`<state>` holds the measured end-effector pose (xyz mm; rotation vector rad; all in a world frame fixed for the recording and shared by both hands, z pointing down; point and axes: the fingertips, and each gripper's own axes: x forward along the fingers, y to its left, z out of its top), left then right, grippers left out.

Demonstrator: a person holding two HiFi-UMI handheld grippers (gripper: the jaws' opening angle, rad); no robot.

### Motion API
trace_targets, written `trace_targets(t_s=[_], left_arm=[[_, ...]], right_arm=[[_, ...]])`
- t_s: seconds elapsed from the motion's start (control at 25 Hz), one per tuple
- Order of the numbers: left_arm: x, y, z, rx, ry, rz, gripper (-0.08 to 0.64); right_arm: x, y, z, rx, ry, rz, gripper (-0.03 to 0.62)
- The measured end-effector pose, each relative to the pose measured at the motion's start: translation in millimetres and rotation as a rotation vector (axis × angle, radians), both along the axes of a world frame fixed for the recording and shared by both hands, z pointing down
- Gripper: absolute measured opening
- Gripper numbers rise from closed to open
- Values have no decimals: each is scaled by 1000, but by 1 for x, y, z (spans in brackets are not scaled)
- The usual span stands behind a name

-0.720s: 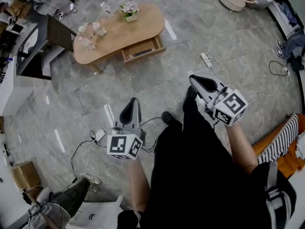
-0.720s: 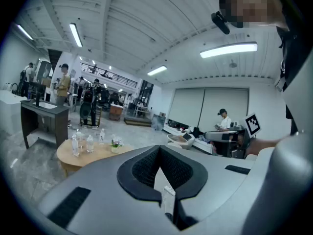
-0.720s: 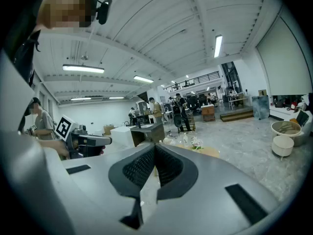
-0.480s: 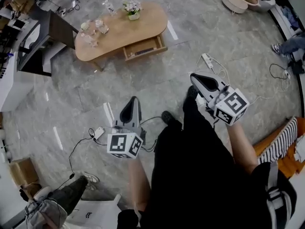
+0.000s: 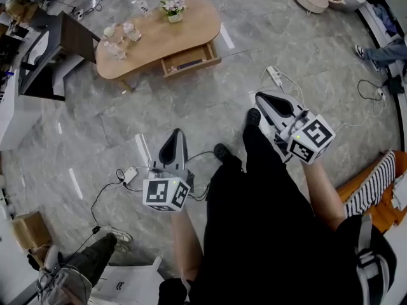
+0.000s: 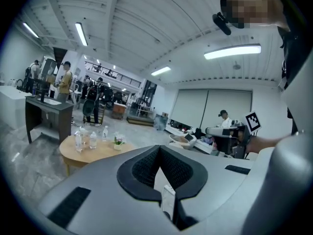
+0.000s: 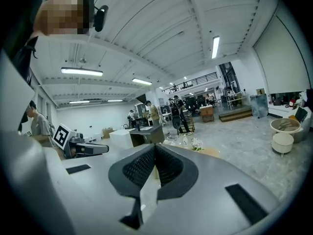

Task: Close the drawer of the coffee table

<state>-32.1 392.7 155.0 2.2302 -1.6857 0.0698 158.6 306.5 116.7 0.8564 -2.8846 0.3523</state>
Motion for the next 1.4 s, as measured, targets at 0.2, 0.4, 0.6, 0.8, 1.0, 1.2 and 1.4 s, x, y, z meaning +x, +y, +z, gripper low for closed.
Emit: trace_targets(t_s=[0.2, 0.4, 0.6, 0.8, 1.0, 1.2, 1.4], left_arm=[[0, -6, 16, -38, 5, 4, 0], [-1, -29, 26, -69, 16, -7, 0], [-1, -61, 27, -84, -2, -12, 0], [-13, -103, 19, -98, -32, -35, 0], [-27, -155, 15, -103, -95, -67, 2], [-34, -197, 32, -139, -85, -119, 2], [-35, -226, 64, -206, -62, -137, 2]], right_arm=[[14, -4, 15, -31, 29, 41, 12], [24, -26, 26, -55, 47, 67, 12], [19, -66, 37, -79, 35, 61, 12], [-8, -123, 30, -52, 1, 21, 12], [-21, -184, 34, -64, 13, -28, 12], [-30, -236, 53, -88, 53, -87, 12], [-41, -267, 90, -142, 110, -159, 12]])
